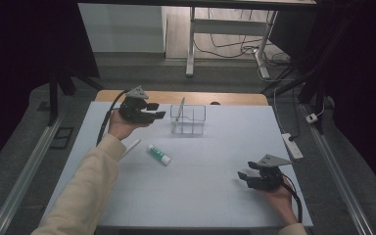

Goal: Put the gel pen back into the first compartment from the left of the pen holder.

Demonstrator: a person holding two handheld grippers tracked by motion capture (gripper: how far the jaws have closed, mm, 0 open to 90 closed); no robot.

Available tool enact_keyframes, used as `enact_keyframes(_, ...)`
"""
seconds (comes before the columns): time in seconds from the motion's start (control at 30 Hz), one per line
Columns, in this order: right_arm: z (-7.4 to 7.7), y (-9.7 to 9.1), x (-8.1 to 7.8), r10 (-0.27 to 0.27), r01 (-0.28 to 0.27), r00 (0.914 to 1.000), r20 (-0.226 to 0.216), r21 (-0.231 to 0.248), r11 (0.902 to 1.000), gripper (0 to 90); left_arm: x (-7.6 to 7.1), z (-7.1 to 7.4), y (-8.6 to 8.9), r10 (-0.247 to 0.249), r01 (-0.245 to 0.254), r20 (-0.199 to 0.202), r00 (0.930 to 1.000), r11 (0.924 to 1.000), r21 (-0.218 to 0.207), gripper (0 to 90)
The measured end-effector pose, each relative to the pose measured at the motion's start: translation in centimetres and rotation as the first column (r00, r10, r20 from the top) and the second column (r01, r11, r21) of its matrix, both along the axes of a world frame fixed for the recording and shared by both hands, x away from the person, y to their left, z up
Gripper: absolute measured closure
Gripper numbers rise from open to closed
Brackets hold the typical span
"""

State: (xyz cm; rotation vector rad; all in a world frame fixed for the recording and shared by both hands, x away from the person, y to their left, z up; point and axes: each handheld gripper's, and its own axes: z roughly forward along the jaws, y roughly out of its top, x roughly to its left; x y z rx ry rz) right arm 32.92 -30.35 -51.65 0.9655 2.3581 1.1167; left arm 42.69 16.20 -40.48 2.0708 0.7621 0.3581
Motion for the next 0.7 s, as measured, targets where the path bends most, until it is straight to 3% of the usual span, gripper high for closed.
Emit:
enact_keyframes(0.27,0.1,0.2,0.1,0.001,-0.001,1.0,0.003,0.001,1.0,36.8,-1.6,-0.4,1.3,0.007,-0.005,-0.033,0.9994,0.9976,0.07,50.2)
enact_keyframes(0.7,0.0,0.0,0.0,0.003,-0.003,1.0,-0.003,-0.007,1.0,36.7,-3.0,-1.2,3.5,0.036,-0.029,-0.068,0.9971,0.9938,0.107,46.0)
